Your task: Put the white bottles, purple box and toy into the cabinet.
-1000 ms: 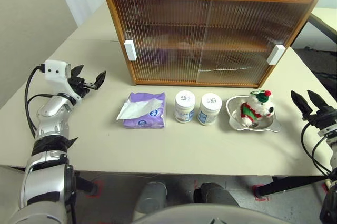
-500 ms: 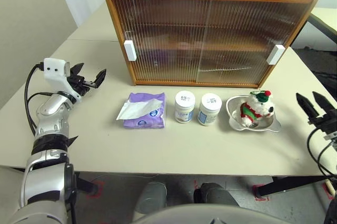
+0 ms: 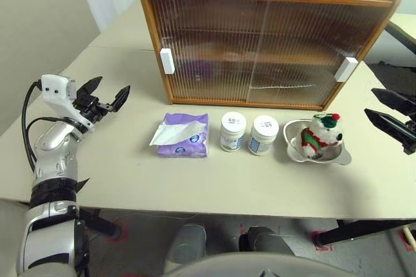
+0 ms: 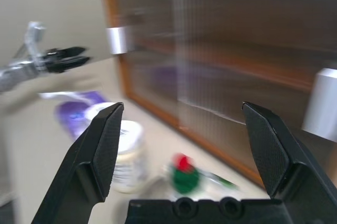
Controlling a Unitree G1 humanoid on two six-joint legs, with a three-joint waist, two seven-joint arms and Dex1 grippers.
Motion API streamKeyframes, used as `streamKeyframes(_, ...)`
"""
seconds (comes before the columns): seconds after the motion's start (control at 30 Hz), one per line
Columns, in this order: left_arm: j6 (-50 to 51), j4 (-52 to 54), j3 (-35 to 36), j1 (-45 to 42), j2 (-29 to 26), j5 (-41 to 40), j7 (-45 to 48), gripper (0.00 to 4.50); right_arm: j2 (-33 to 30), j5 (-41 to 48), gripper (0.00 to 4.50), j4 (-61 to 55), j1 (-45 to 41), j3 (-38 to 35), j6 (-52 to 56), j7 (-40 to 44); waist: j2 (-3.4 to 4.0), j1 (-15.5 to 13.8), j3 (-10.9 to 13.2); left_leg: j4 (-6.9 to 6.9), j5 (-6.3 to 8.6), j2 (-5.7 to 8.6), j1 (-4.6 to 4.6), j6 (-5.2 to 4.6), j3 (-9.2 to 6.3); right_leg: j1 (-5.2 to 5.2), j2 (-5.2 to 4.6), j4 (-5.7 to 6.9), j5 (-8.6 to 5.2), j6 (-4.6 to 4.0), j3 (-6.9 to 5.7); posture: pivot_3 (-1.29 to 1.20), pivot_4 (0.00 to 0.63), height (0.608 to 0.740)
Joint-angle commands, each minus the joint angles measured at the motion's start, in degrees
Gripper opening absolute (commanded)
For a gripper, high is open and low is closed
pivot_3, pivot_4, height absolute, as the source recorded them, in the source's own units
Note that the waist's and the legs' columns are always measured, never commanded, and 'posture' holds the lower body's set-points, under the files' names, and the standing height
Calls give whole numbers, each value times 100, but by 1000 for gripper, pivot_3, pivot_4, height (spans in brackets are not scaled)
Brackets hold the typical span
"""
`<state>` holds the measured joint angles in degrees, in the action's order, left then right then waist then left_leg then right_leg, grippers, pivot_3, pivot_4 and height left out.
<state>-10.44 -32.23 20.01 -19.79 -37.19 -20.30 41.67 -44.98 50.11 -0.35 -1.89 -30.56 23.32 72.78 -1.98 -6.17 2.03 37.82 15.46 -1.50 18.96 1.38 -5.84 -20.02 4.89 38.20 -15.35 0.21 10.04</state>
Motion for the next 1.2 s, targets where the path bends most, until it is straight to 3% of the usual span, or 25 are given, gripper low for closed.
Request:
streamKeyframes(0.03, 102, 410, -88, 36, 34, -113, 259, 3635, 50, 301, 4500, -633, -8, 156, 357, -146, -3, -37, 11, 0, 0, 2, 4, 0, -3, -3, -1, 0, 0, 0, 1, 205, 49, 740)
streamKeyframes(0.3, 242, 1103, -288, -50, 145, -263, 630, 712, 508, 394, 4500, -1341, 66, 285, 320, -539, -13, -67, 10, -1, 0, 10, 89, 0, -10, -86, -8, 2, 2, -6, 3, 196, 44, 740)
streamKeyframes(0.37, 274, 1151, -364, -103, 185, -255, 680, 44, 507, 384, 4500, -1429, 103, 317, 314, -542, -12, -75, 10, -1, 0, 10, 98, 1, -10, -95, -9, 2, 25, -45, 3, 194, 44, 740)
streamKeyframes(1.2, 15, 364, -854, -1042, 727, 261, 407, 44, 605, 231, 4500, -1597, 383, 598, 50, -272, -21, -61, 2, 18, -2, 16, 95, -4, -10, -77, -10, 2, 4, 10, -6, 160, 21, 740)
